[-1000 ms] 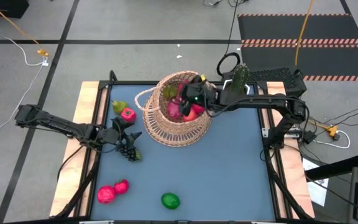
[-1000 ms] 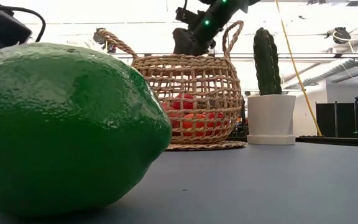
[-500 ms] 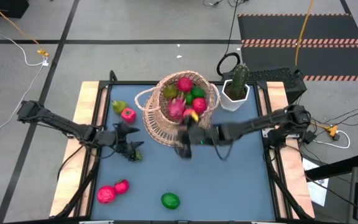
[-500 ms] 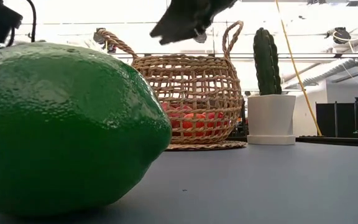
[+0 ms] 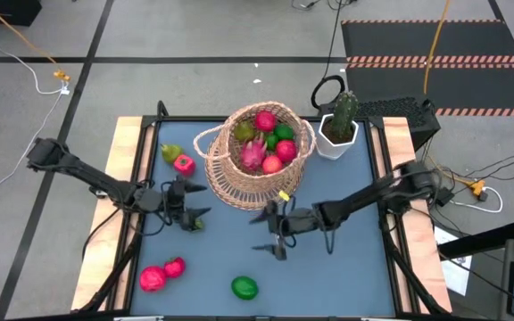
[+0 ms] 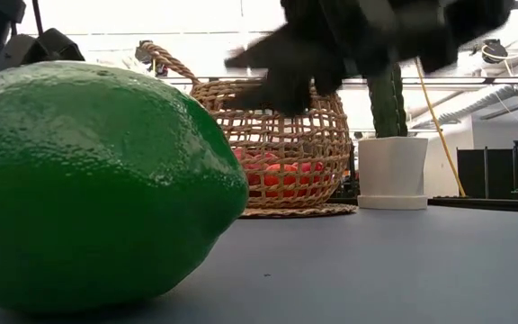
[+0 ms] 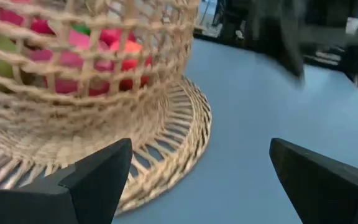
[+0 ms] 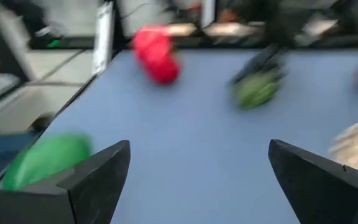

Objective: Build produce basket
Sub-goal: Put the lime into the basket

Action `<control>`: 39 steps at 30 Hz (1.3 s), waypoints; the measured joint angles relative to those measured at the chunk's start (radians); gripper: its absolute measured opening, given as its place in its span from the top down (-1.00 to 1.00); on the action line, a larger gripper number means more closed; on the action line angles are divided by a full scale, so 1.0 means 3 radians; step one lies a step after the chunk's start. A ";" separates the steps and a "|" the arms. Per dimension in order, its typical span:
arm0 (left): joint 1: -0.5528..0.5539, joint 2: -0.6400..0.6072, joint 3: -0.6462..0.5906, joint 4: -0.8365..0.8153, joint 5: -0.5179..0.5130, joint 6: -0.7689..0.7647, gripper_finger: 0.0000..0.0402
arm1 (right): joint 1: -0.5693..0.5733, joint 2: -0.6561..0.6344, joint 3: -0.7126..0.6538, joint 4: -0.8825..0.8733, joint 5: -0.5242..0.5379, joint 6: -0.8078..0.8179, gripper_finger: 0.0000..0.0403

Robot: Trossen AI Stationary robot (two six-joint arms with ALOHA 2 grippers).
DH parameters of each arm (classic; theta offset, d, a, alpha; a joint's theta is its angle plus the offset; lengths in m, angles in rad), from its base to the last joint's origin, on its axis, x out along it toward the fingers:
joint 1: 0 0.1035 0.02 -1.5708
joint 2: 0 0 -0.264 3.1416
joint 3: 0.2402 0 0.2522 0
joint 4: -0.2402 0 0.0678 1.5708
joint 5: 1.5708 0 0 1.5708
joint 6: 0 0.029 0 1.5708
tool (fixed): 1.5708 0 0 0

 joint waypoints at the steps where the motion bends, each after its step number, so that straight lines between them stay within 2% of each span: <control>1: 0.0023 0.0043 0.0000 0.0080 -0.0014 0.0013 -0.90 | 0.0009 0.0121 -0.0060 0.0181 -0.0102 0.0031 -0.87; 7: 0.0124 0.0302 0.0000 0.0364 -0.0048 -0.0058 -0.90 | 0.0084 0.0597 -0.0087 0.0814 -0.0177 -0.0018 -0.87; 12: 0.0128 0.0521 0.0000 0.0460 -0.0048 -0.0147 -0.90 | 0.0088 0.0755 -0.0069 0.1291 -0.0635 -0.0041 -0.87; 17: 0.0131 0.0768 0.0000 0.0839 -0.0047 -0.0103 -0.90 | 0.0017 0.0853 0.0001 0.1281 -0.0947 0.0203 -0.87; 22: 0.0229 0.0971 0.0000 0.1249 -0.0045 0.0107 -0.90 | 0.0042 0.0853 0.0030 0.1076 -0.1027 0.0179 -0.87; 27: 0.0354 0.1092 0.0000 0.1354 -0.0043 0.0095 -0.90 | 0.0110 0.0848 0.0030 0.0906 -0.1013 0.0175 -0.87; 32: 0.0500 0.1174 0.0000 0.1363 -0.0052 0.0075 -0.90 | 0.0145 0.0851 0.0048 0.0696 -0.1012 -0.0048 -0.87; 39: 0.0757 0.1300 0.0000 0.1336 -0.0138 -0.0027 -0.90 | 0.0140 0.0852 0.0494 -0.0350 -0.1005 -0.0559 -0.87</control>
